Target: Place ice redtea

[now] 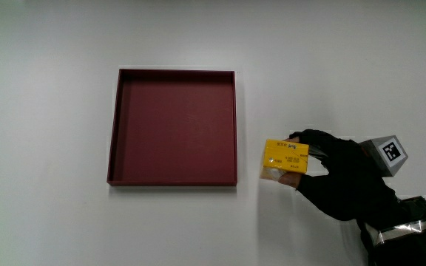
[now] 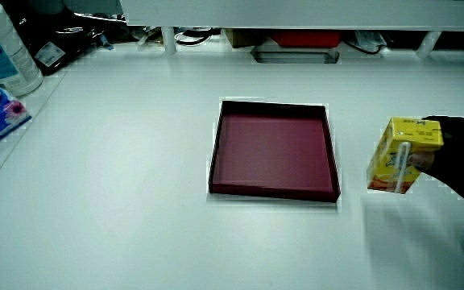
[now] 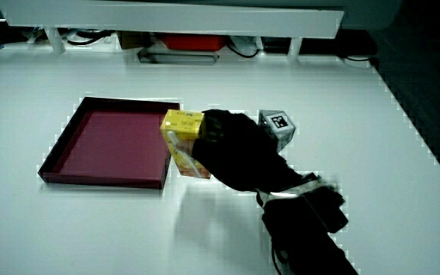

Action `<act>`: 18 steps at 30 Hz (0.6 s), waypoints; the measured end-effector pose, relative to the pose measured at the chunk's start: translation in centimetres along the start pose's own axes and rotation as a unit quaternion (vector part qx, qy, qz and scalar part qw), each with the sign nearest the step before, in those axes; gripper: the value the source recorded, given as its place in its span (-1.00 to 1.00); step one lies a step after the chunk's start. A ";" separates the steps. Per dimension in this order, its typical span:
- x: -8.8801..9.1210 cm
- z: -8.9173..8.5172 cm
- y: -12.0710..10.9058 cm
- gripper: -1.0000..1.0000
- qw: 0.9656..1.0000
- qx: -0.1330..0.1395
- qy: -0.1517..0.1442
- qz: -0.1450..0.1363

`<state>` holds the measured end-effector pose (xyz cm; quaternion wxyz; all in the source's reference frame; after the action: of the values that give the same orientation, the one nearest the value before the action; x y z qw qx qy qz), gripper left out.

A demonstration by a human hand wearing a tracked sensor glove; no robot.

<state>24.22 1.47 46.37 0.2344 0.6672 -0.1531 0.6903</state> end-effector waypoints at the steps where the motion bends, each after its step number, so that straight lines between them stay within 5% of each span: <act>1: 0.2 0.0 -0.1 0.00 1.000 0.000 0.002 -0.004; 11: 4.5 -0.2 -1.1 0.00 0.998 -0.008 0.028 -0.048; 18: 5.9 -0.2 -1.4 0.00 0.995 -0.009 0.084 -0.059</act>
<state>24.76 3.50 52.09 0.2928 0.6123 -0.0997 0.7276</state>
